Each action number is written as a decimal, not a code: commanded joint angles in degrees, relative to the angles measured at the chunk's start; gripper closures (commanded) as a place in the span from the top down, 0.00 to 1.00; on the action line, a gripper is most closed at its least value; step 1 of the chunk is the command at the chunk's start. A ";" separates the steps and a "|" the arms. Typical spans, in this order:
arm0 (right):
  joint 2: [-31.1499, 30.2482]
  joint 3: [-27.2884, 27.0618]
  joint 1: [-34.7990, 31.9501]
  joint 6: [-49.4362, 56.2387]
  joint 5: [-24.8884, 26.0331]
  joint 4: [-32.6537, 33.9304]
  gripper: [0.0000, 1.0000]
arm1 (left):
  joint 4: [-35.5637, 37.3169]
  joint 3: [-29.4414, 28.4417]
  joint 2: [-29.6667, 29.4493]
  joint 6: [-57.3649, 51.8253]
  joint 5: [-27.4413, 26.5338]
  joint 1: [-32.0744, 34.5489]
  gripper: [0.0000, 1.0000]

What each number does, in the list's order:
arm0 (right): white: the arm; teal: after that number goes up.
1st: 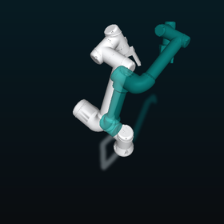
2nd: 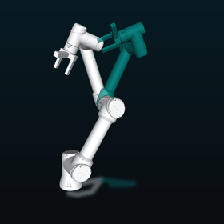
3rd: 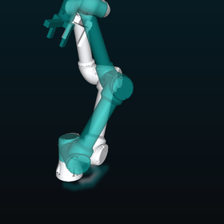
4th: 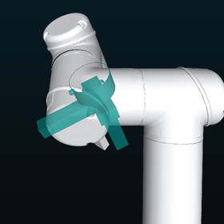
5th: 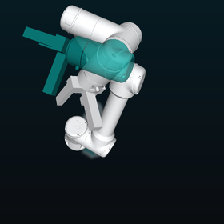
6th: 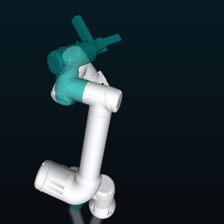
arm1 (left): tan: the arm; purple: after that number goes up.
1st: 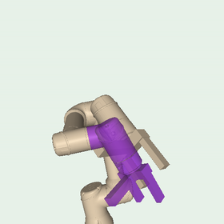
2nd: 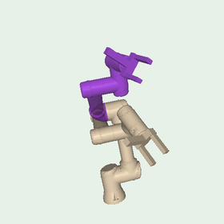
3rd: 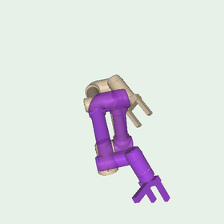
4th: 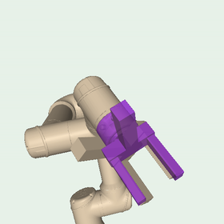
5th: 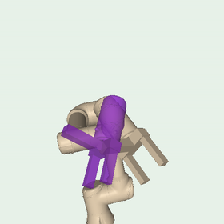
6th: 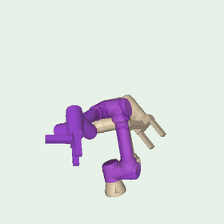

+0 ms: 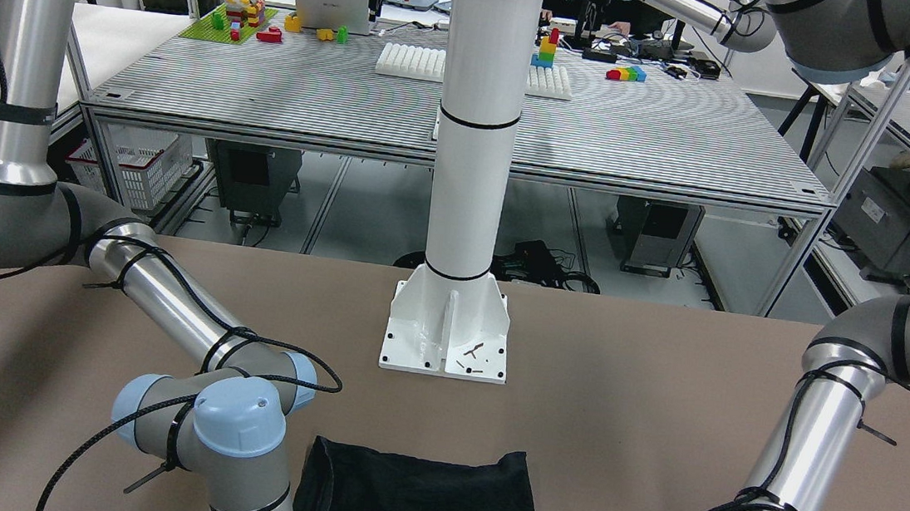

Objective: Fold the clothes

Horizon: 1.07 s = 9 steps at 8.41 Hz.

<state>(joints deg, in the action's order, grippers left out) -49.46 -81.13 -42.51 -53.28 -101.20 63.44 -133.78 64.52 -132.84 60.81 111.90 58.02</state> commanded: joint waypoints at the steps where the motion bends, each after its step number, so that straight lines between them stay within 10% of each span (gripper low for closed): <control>1: 9.43 13.48 0.05 -2.87 2.13 -12.68 0.94 | -0.34 0.61 0.92 -3.23 2.88 3.49 0.94; 9: 12.72 31.21 0.41 -3.41 5.22 -24.94 0.94 | 0.09 -1.06 0.57 -4.99 2.89 4.73 0.94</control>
<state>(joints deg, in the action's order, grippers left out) -36.19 -51.44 -41.94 -56.36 -96.02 38.82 -133.75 63.90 -132.04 55.87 114.83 62.75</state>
